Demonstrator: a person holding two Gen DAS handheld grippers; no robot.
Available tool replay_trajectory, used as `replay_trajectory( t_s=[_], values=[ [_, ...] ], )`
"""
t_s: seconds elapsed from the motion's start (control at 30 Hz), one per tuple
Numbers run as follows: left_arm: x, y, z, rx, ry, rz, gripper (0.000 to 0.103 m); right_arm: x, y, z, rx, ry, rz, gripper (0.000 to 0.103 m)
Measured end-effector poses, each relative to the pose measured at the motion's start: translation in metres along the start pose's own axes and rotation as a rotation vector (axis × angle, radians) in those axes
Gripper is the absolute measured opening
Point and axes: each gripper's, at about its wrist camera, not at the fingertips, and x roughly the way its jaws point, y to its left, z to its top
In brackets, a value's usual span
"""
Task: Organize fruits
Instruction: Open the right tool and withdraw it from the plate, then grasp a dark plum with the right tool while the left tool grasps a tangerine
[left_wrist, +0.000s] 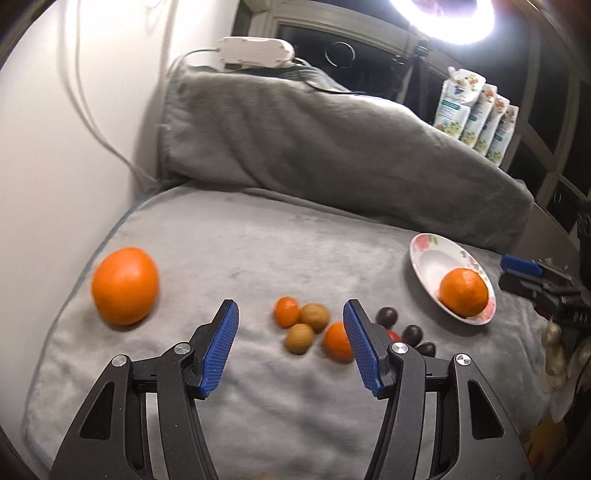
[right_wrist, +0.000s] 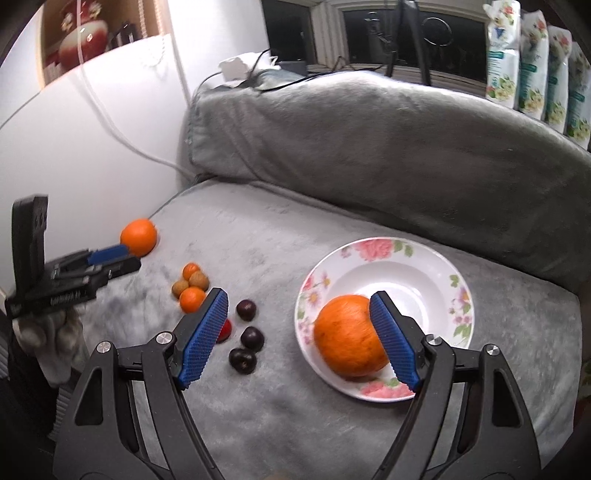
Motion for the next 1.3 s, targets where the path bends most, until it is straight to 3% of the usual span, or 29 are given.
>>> replay_trajectory(
  t_s=[0.4,0.5,0.83,1.0,1.3],
  values=[
    [0.004,0.0,-0.014,0.02,0.014,-0.05,0.056,0.019,0.041,-0.045,-0.074,0.062,0.009,0.081],
    [0.009,-0.008,-0.016,0.033,0.027,-0.075,0.052,0.027,0.047,-0.052,-0.079,0.085,0.011,0.071],
    [0.032,-0.027,-0.02,0.058,0.085,-0.134,0.036,0.052,0.045,-0.059,-0.034,0.149,0.029,0.055],
    [0.042,-0.033,-0.021,0.067,0.116,-0.137,0.035,0.059,0.045,-0.059,-0.029,0.162,0.035,0.047],
    [0.054,-0.034,-0.021,0.074,0.142,-0.125,0.034,0.068,0.044,-0.057,-0.022,0.175,0.047,0.046]
  ],
)
